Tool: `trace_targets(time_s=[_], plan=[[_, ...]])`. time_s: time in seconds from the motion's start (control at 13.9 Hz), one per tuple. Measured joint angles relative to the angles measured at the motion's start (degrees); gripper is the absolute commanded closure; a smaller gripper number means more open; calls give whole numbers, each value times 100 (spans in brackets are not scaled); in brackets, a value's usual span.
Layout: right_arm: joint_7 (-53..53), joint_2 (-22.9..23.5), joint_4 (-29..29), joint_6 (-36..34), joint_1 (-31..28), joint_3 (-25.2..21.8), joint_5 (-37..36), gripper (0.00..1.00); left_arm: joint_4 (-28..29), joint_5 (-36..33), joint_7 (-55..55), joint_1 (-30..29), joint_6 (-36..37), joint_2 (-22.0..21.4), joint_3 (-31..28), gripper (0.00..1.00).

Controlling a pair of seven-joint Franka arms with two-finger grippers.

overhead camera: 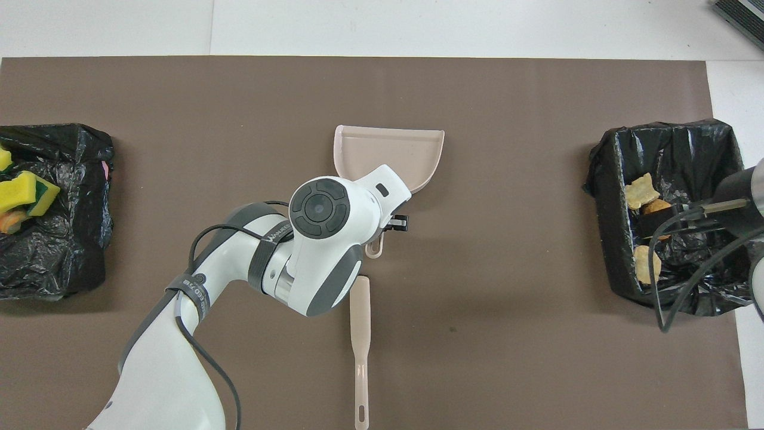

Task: Sweep and dump trash in bin
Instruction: 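Bring the empty dustpan to the table center and release it with the left gripper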

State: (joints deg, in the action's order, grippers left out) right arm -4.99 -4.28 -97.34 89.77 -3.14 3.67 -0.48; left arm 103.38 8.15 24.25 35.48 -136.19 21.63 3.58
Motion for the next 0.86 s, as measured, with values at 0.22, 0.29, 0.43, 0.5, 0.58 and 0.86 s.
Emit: trace_targets(time_s=[0.22,0.29,0.43,0.5,0.58,0.86], plan=[[0,-14,-22,0,0,0,0,0,-6,-11,803,91,-10,73,1,49],[0,-20,-29,0,0,0,0,0,-14,-13,1079,98,-22,80,0,18],[0,-31,-34,0,0,0,0,0,-27,-14,1357,97,-28,80,-16,0],[0,-35,-35,0,0,0,0,0,-31,-14,1391,97,-28,80,-37,0],[0,-38,-35,0,0,0,0,0,-39,-14,1394,95,-28,79,-60,0],[0,-39,-37,0,0,0,0,0,-111,-24,1215,59,17,-31,-186,0]])
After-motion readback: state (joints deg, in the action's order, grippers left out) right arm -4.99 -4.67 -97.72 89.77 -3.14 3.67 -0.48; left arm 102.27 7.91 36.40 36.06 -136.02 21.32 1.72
